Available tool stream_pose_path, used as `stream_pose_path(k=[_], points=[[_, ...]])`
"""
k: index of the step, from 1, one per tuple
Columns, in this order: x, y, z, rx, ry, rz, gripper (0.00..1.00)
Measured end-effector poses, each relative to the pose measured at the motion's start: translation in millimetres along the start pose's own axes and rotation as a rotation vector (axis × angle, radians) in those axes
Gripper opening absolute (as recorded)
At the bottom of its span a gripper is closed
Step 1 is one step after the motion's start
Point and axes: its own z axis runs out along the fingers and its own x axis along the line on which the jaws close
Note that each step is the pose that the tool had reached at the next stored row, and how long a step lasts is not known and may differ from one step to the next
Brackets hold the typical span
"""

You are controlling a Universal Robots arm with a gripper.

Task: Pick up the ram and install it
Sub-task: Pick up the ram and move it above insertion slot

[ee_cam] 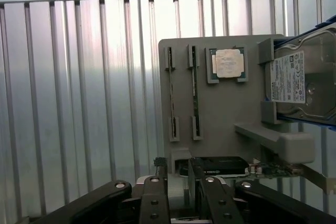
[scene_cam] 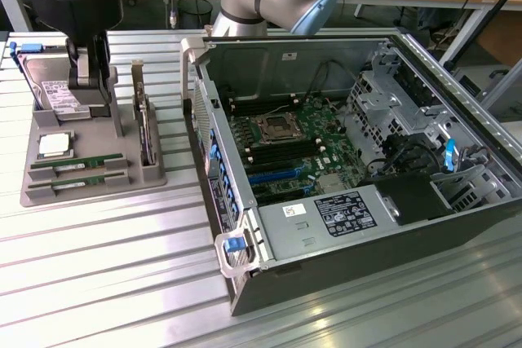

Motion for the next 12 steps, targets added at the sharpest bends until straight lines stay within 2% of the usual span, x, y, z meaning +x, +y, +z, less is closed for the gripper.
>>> stream_pose_path(k=[12], points=[[0.8,-0.4,7.6,0.0000,0.0000,0.000,0.30]])
